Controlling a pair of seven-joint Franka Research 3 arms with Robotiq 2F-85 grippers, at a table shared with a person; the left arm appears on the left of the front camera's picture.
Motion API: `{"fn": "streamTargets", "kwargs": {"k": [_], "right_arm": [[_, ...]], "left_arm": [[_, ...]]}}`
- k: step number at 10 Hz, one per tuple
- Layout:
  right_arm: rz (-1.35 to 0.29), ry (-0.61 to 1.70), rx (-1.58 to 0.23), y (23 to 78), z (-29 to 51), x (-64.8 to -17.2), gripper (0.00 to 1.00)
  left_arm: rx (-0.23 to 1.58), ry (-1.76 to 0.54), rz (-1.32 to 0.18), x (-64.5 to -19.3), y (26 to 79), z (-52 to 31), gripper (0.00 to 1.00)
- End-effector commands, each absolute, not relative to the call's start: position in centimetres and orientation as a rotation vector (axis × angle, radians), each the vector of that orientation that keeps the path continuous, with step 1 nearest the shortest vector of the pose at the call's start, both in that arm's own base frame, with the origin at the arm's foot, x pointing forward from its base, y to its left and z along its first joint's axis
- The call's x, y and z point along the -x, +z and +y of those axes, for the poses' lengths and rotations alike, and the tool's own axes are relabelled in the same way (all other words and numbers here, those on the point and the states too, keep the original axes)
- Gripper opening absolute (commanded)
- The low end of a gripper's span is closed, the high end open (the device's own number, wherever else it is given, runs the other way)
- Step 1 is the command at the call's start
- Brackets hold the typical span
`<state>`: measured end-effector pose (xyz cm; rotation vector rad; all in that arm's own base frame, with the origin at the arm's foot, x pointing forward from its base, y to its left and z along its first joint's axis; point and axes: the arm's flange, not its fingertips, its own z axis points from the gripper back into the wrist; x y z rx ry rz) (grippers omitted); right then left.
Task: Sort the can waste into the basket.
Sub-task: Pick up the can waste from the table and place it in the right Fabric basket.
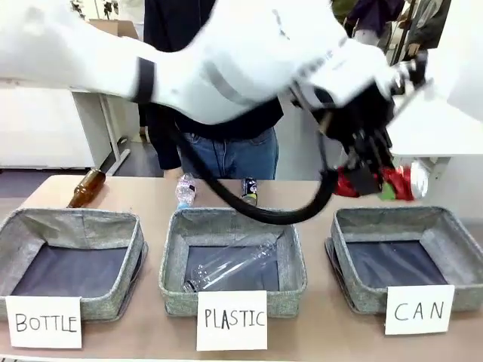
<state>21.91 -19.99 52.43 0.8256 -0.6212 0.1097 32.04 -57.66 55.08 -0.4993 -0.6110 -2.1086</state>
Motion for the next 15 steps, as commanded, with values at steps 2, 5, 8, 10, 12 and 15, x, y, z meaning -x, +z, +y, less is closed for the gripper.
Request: {"fn": "streamTargets", "kwargs": {"k": [2,5,8,10,12,15], "right_arm": [[-0.597,0.078,-0.772,53.7,-19.6,-23.1,1.00],[-0.597,0.078,-0.772,53.7,-19.6,-23.1,1.00],[-0.597,0.078,-0.772,53.7,-19.6,-23.1,1.00],[-0.597,0.078,-0.772,53.7,-19.6,-23.1,1.00],[-0.597,0.078,-0.772,53.7,-19.6,-23.1,1.00],[-0.597,0.078,-0.772,53.7,-19.6,-23.1,1.00]], "left_arm": [[0.502,-2.156,-0.499,-33.6,53.5,-67.4,0.41],[0.482,-2.139,-0.393,-33.0,50.0,-69.1,0.41],[0.491,-2.154,-0.352,-32.7,48.7,-69.3,0.74],[0.438,-2.171,-0.350,-32.7,48.9,-69.4,1.00],[0.414,-2.165,-0.356,-33.0,48.7,-69.3,1.00],[0.444,-2.140,-0.218,-33.6,48.4,-67.0,1.00]]}}
